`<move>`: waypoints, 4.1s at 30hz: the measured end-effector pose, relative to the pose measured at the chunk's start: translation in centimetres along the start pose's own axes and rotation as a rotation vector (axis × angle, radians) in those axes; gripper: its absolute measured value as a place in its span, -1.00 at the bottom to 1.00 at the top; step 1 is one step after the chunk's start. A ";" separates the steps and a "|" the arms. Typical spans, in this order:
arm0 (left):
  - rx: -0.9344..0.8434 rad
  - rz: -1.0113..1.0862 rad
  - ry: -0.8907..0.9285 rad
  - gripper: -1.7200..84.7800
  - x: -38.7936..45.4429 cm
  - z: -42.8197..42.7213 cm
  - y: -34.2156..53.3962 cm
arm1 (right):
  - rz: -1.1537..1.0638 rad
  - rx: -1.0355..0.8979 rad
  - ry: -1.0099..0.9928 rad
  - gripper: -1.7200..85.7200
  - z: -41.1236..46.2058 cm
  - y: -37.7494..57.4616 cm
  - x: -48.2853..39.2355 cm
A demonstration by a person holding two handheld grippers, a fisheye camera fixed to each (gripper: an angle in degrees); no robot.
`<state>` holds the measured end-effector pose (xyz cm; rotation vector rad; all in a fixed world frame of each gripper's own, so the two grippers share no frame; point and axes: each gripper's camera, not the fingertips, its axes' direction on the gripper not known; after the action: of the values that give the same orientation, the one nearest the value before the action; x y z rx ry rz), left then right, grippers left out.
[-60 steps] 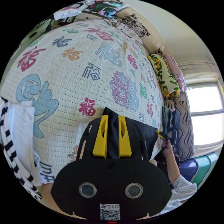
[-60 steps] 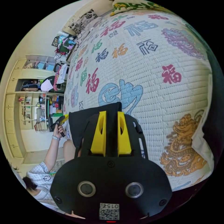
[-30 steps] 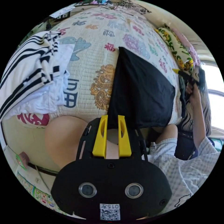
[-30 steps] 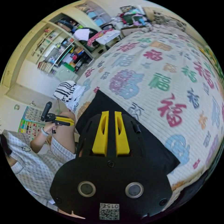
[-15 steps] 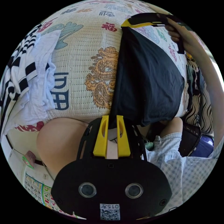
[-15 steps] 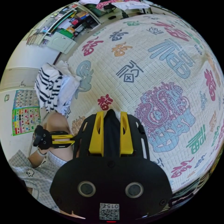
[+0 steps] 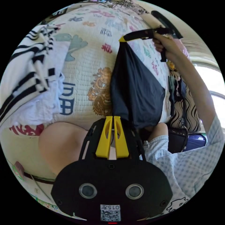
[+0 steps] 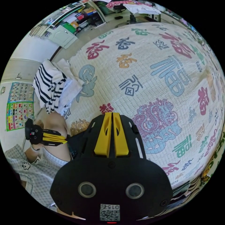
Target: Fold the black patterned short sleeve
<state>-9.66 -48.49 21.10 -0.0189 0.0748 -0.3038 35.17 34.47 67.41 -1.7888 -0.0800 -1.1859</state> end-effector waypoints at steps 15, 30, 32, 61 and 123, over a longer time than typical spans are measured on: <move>0.355 0.193 -0.099 -0.98 7.2 -6.6 12.0 | -0.016 0.318 -0.154 -0.97 -12.2 5.1 4.5; 0.113 0.875 -0.189 -0.98 34.0 20.3 18.3 | 0.304 0.432 -0.264 -0.96 -13.2 34.6 21.4; 0.078 0.960 -0.278 -0.98 36.9 24.9 19.0 | 0.351 0.413 -0.263 -0.96 -12.1 36.7 23.2; 0.152 0.601 -0.130 -0.82 21.3 26.5 10.6 | 0.371 0.378 -0.273 -0.97 -9.4 43.9 20.2; -0.100 0.798 -0.373 -0.92 25.0 53.3 7.9 | 0.648 0.484 -0.597 -0.93 -12.1 70.0 4.8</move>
<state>20.56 -48.06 72.24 -0.1400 -0.2714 0.5034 65.22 -14.33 25.25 -1.4977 -0.1113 -0.1326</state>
